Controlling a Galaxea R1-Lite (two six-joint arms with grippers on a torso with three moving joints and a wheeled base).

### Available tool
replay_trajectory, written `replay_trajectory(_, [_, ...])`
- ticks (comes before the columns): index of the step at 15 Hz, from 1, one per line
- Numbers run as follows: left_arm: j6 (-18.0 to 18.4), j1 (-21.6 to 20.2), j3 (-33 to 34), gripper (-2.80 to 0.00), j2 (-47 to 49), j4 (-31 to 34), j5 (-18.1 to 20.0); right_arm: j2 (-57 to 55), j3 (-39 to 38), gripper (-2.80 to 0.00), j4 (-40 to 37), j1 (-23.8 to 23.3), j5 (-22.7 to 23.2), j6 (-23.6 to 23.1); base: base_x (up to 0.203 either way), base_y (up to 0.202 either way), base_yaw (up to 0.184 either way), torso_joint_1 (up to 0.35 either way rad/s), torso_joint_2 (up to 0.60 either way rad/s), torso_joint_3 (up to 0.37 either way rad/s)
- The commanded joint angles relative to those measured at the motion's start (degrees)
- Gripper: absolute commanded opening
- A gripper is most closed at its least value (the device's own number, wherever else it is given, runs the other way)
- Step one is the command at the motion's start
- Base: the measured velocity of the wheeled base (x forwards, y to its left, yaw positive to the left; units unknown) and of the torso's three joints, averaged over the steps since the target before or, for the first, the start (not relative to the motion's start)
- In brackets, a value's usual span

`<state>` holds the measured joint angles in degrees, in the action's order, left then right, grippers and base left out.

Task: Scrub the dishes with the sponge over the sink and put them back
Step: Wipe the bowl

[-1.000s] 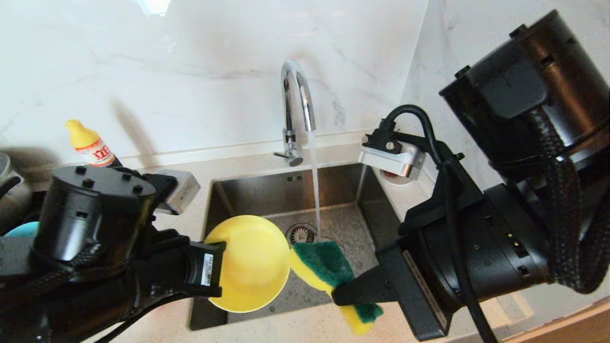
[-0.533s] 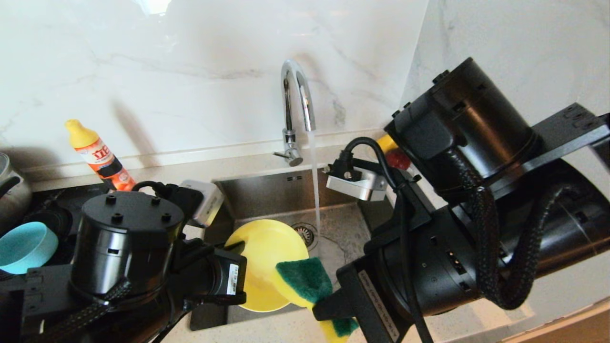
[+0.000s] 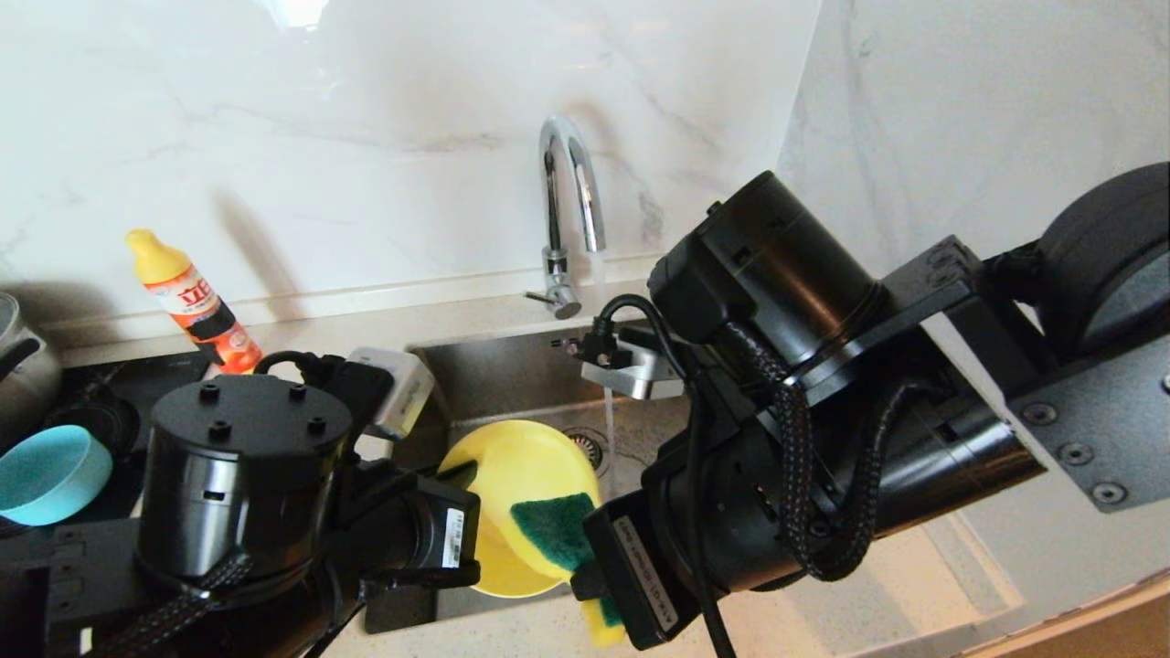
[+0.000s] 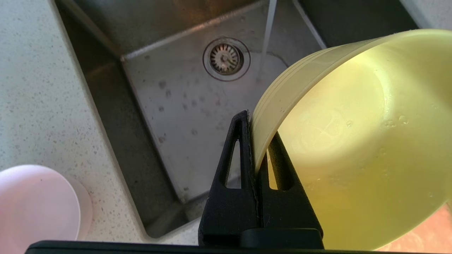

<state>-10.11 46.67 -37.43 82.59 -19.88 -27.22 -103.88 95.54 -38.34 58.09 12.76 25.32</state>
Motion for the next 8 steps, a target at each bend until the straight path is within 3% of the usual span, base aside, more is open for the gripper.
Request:
replay_trajectory(1, [-0.09,0.18,0.34,-2.80,-0.24,-0.16,-0.12,-1.25,0.97,-2.80,-0.24,-0.34,0.01,0.39,0.000,0.000,0.000,0.000,0.00,0.000])
replay_trajectory(8, [-0.18,2.60,1.36,-2.80,-1.18,-0.24,-0.02,-5.19,6.76,-2.80,-0.29,-3.88,-0.74,1.89,0.000,0.000,0.000,0.000,0.00,0.000])
